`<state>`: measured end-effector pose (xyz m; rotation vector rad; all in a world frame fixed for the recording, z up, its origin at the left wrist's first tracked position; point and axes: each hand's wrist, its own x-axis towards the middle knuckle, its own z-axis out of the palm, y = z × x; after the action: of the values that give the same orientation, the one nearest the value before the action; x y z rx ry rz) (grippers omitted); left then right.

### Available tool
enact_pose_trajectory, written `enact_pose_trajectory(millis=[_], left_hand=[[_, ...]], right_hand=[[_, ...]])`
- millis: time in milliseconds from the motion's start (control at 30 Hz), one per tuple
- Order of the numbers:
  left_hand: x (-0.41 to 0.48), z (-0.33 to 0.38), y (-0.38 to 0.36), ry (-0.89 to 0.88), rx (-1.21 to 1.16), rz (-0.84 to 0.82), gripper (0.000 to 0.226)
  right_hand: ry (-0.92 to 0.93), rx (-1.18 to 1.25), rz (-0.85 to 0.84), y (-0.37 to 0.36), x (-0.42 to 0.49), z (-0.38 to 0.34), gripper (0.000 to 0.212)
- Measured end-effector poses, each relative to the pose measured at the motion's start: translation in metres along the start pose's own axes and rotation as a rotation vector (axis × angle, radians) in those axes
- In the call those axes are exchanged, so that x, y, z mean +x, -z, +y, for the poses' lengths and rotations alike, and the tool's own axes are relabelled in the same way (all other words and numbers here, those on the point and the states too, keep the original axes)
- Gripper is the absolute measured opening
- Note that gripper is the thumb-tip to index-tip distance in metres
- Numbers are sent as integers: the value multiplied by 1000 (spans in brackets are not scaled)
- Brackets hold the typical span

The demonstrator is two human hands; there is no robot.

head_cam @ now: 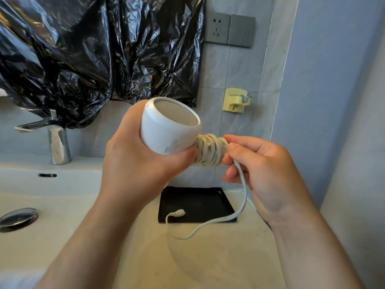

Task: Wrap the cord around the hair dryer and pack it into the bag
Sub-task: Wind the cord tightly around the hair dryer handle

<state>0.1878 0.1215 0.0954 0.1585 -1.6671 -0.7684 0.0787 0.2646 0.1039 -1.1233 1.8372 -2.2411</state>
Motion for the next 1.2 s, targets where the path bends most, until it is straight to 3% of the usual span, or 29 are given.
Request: enact_pose_trajectory(millis=[167,267,400,533,633,733,767,933,1033,1133,1200], left_hand=[[1,-7,-1,86,-219,139,56],[6,-12,2,201,-427,201,58],[10,-16,7,306,-604,160,76],[10,-18,8,446,-695,74,59],[12,-20,13,511,-691,-51,50],[10,-22,16,538,-712,-193,41],[9,-23,17,559,-720,-249,41],[10,-39,29,591,-657,-588,74],[12,-42,32,476,-571,-684,75],[14,-43,34,381,-378,-648,82],[14,-44,35,327,-220,-618,72]], right_hand=[[33,205,-150,-8,-8,-5,26],[108,212,-143,-16,-10,0,21],[29,320,-198,-22,-11,5,13],[-63,281,-218,-17,-6,12,26],[-96,308,-278,-12,1,19,22],[-106,424,-386,-2,7,22,5],[-99,452,-435,2,8,22,11],[-134,385,-749,21,15,25,31],[-215,107,-756,27,14,22,31],[-222,-4,-668,24,12,25,18],[-204,-104,-622,20,12,27,17]])
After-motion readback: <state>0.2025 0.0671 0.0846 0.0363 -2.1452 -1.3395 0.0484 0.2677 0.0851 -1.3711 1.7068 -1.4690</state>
